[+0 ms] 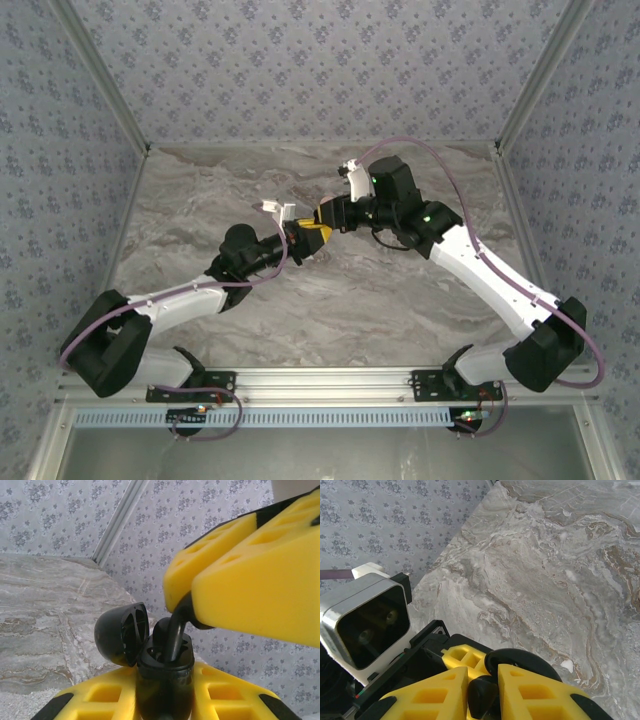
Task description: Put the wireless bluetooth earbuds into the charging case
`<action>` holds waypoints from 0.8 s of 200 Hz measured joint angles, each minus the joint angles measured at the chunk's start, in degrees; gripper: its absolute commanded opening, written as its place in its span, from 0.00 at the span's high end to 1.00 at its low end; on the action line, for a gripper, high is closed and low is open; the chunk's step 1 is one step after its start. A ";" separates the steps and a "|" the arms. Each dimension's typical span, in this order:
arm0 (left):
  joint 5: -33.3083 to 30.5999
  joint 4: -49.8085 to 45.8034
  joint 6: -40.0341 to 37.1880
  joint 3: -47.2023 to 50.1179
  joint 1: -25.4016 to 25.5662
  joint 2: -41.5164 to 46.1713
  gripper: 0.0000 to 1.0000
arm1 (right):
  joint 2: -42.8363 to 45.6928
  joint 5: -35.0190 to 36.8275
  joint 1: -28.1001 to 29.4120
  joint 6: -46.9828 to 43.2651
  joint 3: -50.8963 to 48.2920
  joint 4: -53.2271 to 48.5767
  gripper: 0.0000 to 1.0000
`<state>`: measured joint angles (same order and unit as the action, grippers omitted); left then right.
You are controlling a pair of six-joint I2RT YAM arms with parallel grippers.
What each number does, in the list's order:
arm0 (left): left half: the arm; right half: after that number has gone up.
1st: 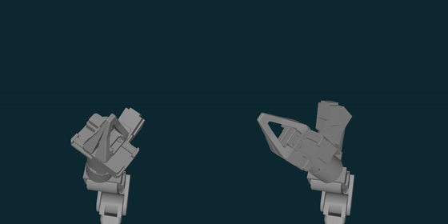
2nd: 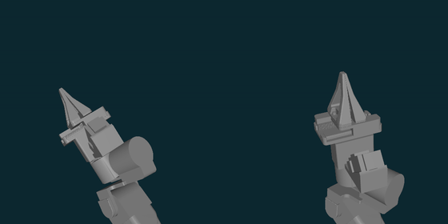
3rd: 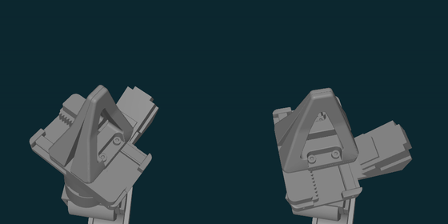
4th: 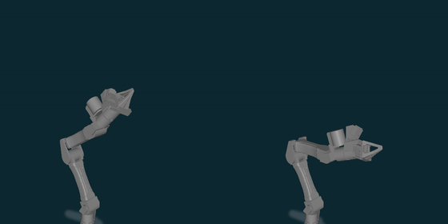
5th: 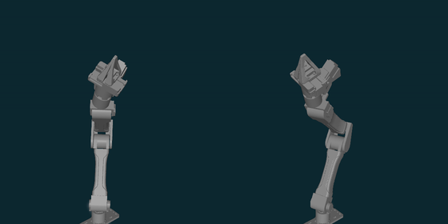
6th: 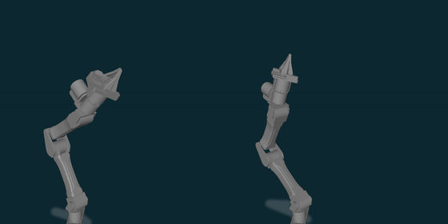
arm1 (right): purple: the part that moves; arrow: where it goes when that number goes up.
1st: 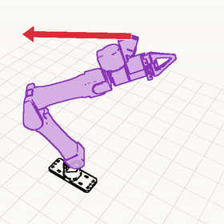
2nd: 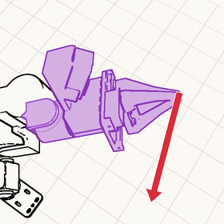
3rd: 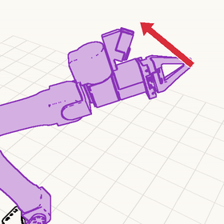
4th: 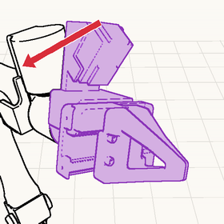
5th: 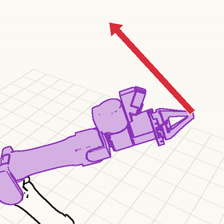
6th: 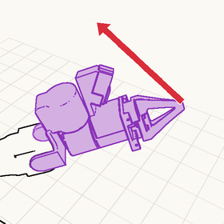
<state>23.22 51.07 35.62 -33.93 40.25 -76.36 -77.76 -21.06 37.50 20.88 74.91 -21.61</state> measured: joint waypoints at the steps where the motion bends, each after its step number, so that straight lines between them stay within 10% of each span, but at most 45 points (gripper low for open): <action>1: -0.04 0.00 0.00 0.00 0.00 0.00 0.76 | 0.02 0.00 0.00 0.00 0.00 0.00 0.77; 160: 0.81 -7.43 -7.23 -1.11 1.81 0.74 0.77 | 0.48 1.36 0.17 -0.87 0.02 -3.17 0.77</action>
<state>24.03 43.64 28.38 -35.05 42.06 -75.61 -77.28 -19.70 37.67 20.01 74.94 -24.77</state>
